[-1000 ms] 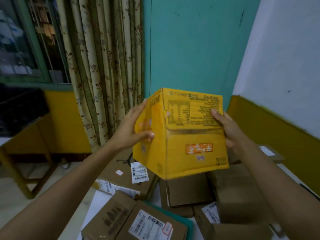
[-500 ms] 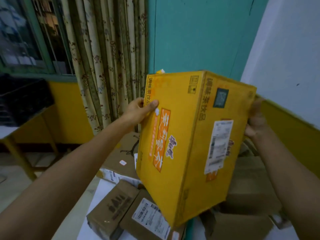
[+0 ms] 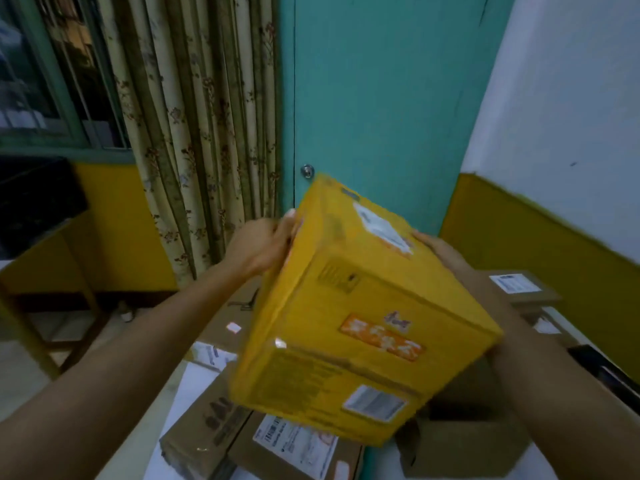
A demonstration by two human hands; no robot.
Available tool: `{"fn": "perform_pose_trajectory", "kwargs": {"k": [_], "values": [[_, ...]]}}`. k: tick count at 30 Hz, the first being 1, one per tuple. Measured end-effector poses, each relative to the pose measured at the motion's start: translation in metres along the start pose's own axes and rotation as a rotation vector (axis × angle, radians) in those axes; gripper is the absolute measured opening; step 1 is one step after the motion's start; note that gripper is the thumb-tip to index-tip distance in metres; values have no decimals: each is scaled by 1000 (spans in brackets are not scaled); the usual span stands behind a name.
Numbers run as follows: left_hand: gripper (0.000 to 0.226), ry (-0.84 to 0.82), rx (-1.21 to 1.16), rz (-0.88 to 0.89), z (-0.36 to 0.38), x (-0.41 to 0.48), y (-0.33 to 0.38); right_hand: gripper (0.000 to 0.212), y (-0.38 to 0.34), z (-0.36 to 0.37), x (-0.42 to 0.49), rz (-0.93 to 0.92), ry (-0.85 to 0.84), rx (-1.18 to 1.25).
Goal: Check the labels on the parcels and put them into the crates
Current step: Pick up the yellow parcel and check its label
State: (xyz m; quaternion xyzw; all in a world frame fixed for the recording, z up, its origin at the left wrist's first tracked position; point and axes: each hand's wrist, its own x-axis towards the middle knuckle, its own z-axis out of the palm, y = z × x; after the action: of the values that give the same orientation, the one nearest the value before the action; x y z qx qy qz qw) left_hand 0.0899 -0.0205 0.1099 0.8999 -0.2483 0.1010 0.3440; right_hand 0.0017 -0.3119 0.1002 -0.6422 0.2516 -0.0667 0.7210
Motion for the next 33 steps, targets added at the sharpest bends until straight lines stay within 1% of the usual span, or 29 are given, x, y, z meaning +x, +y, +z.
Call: {"fn": "perform_pose_trajectory", "kwargs": {"k": [1, 2, 3, 4, 6, 8, 10, 12, 14, 15, 17, 18, 20, 21, 24, 25, 26, 28, 29, 30, 33], "values": [[72, -106, -135, -123, 0, -4, -6, 44, -5, 2, -1, -63, -48, 64], [81, -206, -257, -204, 1, -8, -11, 48, -11, 7, -5, -132, -79, 114], [86, -270, -353, -257, 3, -13, -13, 45, -18, 12, -10, -195, -57, 117], [84, -299, -454, -274, 5, -18, -13, 38, -26, 16, -12, -261, -1, 91], [69, -299, -624, -243, 5, -26, -2, 27, -40, 21, -14, -382, 100, 56], [58, -275, -708, -218, -2, -26, 8, 26, -50, 25, -16, -452, 127, 76], [54, -239, -752, -192, -14, -23, 10, 33, -53, 25, -17, -473, 89, 97], [53, -224, -794, -159, -22, -18, 6, 39, -51, 28, -21, -460, 0, 26], [53, -234, -836, -134, -27, -16, 1, 55, -48, 30, -26, -419, -95, -62], [56, -237, -847, -132, -27, -16, -1, 59, -46, 30, -27, -408, -163, -93], [58, -213, -842, -124, -25, -16, -5, 55, -43, 32, -30, -429, -297, -142], [58, -181, -831, -117, -24, -16, -6, 57, -40, 33, -32, -444, -335, -161], [63, -121, -825, -111, -23, -14, -7, 74, -37, 36, -38, -491, -309, -214], [59, -87, -801, -117, -23, -14, -7, 80, -37, 37, -40, -521, -277, -247], [25, 96, -801, -210, -29, -11, -7, 79, -42, 41, -47, -640, -244, -375], [20, 140, -801, -201, -35, -9, -8, 78, -43, 42, -49, -676, -229, -420], [32, 146, -774, -151, -43, -7, -8, 77, -43, 43, -50, -708, -210, -460], [90, 37, -688, -11, -61, -2, -8, 76, -42, 44, -51, -754, -175, -510], [107, -20, -658, 32, -70, 0, -7, 76, -41, 43, -51, -760, -166, -522], [112, -53, -645, 57, -78, 2, -6, 76, -41, 43, -52, -764, -166, -527], [99, -30, -652, 74, -98, 9, -5, 74, -40, 42, -52, -781, -186, -537]]}}
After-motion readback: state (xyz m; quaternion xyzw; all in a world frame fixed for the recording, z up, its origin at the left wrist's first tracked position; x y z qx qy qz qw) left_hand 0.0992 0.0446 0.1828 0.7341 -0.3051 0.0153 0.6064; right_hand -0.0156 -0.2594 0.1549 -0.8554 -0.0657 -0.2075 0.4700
